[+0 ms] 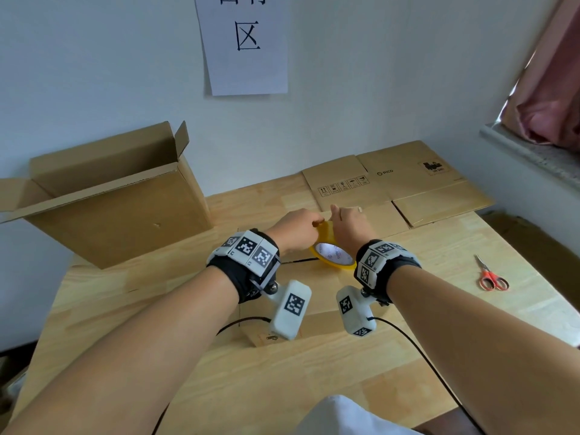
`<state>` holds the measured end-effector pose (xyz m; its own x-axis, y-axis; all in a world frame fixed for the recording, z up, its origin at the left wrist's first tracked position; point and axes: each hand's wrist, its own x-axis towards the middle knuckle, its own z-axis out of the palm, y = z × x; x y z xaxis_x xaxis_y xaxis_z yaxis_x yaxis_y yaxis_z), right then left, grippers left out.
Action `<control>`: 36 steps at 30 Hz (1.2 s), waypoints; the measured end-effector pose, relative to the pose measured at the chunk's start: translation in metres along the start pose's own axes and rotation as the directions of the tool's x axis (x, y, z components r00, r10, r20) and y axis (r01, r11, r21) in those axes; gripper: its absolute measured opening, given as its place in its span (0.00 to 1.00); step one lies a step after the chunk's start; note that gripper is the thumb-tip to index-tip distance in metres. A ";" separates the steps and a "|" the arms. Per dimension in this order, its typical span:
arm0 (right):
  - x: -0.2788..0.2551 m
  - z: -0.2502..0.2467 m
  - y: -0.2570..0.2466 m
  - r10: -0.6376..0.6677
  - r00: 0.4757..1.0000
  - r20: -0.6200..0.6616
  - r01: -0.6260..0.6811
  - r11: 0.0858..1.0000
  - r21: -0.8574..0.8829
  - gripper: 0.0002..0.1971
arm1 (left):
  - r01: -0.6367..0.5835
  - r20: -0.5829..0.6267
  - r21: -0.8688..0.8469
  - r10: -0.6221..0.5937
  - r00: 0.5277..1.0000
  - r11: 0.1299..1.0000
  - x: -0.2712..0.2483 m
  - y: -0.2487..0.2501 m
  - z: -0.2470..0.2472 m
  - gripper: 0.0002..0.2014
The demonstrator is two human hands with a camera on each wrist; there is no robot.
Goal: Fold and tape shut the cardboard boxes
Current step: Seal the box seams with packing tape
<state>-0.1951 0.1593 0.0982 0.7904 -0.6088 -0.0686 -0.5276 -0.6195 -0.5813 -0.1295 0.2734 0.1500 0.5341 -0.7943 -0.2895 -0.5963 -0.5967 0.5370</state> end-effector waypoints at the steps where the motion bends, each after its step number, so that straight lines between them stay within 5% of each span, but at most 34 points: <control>1: -0.001 -0.001 0.000 0.003 1.000 0.007 -0.003 1.000 -0.018 0.24 | 0.010 -0.026 -0.064 -0.012 1.000 0.998 0.000 -0.002 0.000 0.23; 11: -0.007 -0.006 -0.001 0.107 0.994 0.032 -0.107 0.994 -0.020 0.19 | 0.014 -0.213 -0.390 -0.105 0.971 0.921 0.011 -0.006 0.009 0.13; 20: 0.002 0.002 0.002 0.053 0.997 0.047 -0.051 0.997 -0.052 0.19 | 0.153 -0.100 -0.625 -0.273 0.957 0.765 0.019 -0.016 0.015 0.06; 22: 0.002 0.002 0.000 0.063 0.997 0.054 -0.060 0.997 -0.043 0.17 | 0.157 -0.093 -0.644 -0.280 0.956 0.749 0.020 -0.016 0.014 0.01; 36: 0.003 0.001 0.005 0.020 1.000 0.019 -0.020 0.999 -0.027 0.22 | 0.096 -0.088 -0.589 -0.182 0.979 0.802 0.018 -0.017 0.014 0.08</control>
<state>-0.1947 0.1550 0.0941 0.7851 -0.6119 -0.0956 -0.5515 -0.6204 -0.5576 -0.1184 0.2675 0.1245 0.6841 -0.6596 -0.3115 -0.0742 -0.4878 0.8698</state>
